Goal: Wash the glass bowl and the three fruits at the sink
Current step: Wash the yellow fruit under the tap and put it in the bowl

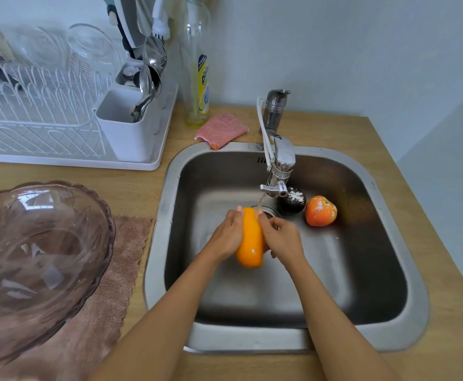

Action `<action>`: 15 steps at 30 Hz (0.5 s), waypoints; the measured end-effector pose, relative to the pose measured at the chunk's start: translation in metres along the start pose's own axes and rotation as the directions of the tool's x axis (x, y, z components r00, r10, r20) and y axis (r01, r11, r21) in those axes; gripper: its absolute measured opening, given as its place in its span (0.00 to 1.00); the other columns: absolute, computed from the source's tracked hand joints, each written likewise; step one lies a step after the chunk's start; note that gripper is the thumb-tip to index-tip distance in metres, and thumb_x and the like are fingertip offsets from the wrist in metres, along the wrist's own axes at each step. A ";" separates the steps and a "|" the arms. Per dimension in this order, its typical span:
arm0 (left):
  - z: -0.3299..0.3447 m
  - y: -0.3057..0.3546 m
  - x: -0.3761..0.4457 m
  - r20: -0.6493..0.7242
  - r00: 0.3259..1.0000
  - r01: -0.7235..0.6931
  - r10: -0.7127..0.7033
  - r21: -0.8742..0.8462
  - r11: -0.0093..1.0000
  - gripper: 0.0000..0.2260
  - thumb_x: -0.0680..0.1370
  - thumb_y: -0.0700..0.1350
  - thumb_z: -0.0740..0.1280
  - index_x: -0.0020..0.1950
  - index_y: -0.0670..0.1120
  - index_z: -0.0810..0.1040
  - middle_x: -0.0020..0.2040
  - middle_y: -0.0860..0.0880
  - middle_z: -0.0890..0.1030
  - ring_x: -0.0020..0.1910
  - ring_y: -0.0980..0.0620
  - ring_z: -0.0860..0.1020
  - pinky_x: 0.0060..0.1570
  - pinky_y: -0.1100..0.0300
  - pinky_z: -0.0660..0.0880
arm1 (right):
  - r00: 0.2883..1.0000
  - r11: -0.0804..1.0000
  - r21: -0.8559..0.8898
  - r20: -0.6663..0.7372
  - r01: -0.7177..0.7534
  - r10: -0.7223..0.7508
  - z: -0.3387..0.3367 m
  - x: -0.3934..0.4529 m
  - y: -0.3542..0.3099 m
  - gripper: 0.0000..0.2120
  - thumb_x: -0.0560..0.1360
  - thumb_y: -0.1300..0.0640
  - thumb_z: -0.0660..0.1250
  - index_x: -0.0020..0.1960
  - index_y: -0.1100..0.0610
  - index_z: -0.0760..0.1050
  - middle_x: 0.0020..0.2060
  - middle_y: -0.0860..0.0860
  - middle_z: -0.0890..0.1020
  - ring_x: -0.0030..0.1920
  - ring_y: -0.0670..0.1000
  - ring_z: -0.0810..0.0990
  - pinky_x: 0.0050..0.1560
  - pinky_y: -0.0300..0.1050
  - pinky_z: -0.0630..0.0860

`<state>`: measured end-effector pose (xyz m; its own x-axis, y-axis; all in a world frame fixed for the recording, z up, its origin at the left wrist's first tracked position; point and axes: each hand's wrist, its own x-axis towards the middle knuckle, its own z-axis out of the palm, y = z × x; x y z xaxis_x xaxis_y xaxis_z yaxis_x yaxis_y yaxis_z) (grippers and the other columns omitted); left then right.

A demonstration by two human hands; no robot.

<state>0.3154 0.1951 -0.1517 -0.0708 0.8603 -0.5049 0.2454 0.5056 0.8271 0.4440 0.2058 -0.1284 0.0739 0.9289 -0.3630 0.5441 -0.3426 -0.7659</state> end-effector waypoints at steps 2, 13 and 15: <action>-0.003 0.002 0.005 -0.065 0.997 0.047 -0.051 -0.062 0.997 0.26 0.81 0.62 0.43 0.76 0.51 0.57 0.71 0.42 0.68 0.66 0.42 0.71 0.66 0.45 0.69 | 0.995 0.999 0.031 0.086 0.039 -0.042 -0.001 -0.007 0.001 0.21 0.75 0.38 0.63 0.58 0.53 0.79 0.40 0.52 0.82 0.29 0.47 0.76 0.23 0.35 0.70; -0.007 0.006 0.015 -0.210 0.957 0.171 -0.202 -0.156 0.973 0.28 0.82 0.60 0.41 0.78 0.47 0.55 0.74 0.40 0.65 0.70 0.41 0.68 0.70 0.44 0.64 | 0.934 0.978 0.188 0.324 0.091 -0.150 -0.005 -0.017 0.006 0.25 0.77 0.52 0.66 0.72 0.57 0.68 0.47 0.53 0.83 0.39 0.50 0.84 0.38 0.39 0.81; -0.004 0.007 0.011 -0.192 0.968 0.140 -0.163 -0.125 0.982 0.27 0.82 0.59 0.41 0.78 0.48 0.54 0.74 0.40 0.65 0.70 0.41 0.67 0.70 0.45 0.64 | 0.975 0.979 0.201 0.210 0.036 -0.078 -0.006 -0.014 0.002 0.19 0.77 0.50 0.66 0.66 0.57 0.75 0.40 0.51 0.83 0.35 0.55 0.84 0.34 0.40 0.80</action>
<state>0.3128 0.2088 -0.1505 -0.2945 0.7627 -0.5759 0.1101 0.6256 0.7723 0.4487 0.1930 -0.1218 -0.1458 0.9027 -0.4048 0.3670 -0.3307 -0.8694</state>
